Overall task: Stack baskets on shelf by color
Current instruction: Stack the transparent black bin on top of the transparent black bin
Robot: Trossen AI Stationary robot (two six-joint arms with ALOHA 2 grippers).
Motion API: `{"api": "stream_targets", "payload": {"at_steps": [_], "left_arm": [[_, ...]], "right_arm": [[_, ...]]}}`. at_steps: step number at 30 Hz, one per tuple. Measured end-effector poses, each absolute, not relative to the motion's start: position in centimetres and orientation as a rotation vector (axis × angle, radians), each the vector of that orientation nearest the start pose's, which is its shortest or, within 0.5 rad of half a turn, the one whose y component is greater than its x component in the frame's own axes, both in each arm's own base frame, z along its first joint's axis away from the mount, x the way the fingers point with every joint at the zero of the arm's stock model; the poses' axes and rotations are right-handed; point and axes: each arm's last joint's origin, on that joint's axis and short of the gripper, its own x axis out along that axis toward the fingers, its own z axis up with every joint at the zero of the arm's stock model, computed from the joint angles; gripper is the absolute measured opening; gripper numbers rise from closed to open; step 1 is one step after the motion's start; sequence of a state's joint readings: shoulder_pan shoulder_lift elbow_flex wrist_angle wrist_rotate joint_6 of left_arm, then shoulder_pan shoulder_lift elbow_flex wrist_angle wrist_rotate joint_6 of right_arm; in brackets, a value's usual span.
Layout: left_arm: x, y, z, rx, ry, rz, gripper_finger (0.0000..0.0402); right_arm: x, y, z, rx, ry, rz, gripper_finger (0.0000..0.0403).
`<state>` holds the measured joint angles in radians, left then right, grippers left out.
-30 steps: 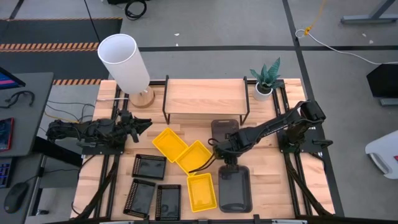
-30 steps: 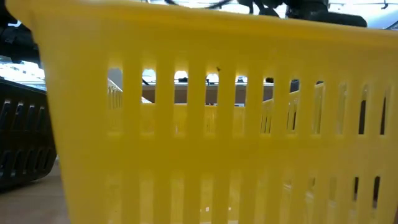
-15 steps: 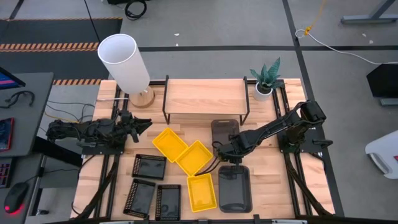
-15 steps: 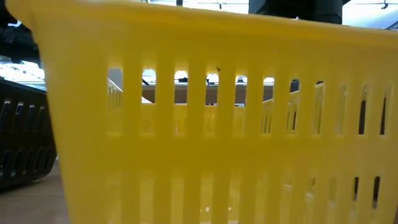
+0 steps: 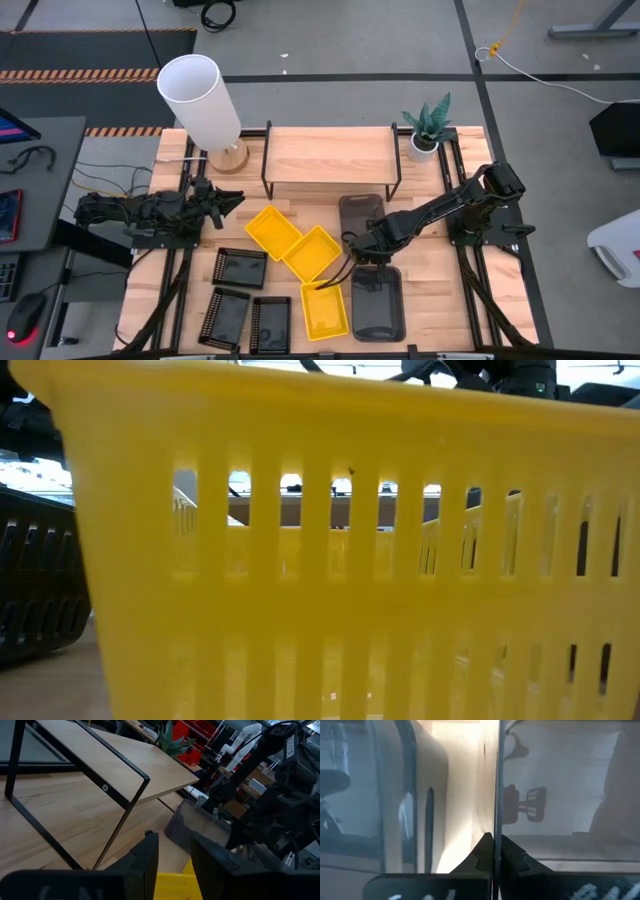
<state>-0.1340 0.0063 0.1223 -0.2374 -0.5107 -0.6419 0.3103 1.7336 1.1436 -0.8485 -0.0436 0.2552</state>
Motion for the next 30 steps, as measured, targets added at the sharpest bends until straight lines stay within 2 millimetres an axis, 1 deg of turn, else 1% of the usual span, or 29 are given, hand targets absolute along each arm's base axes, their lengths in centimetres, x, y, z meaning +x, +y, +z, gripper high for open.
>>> {"api": "stream_targets", "payload": {"at_steps": [5, 13, 18, 25, 30], "left_arm": [[8.6, 0.3, 18.2, -0.595, -0.009, 0.399, 0.0117], [8.6, 0.3, 18.2, -0.595, -0.009, 0.4, 0.0117], [8.6, 0.3, 18.2, -0.595, -0.009, 0.4, 0.0117], [8.6, 0.3, 18.2, -0.595, -0.01, 0.399, 0.0117], [8.6, 0.3, 18.2, -0.595, -0.01, 0.399, 0.0117]], "right_arm": [[29.8, 9.8, 18.3, 0.062, 1.452, 0.114, 0.0008], [29.7, 9.9, 18.3, 0.088, 1.462, 0.11, 0.0007], [29.4, 9.8, 18.8, 0.095, 1.473, 0.108, 0.0007], [30.1, 9.9, 20.3, 0.082, 1.437, 0.084, 0.0007], [30.5, 10.0, 22.1, 0.058, 1.436, 0.097, 0.0007]]}}
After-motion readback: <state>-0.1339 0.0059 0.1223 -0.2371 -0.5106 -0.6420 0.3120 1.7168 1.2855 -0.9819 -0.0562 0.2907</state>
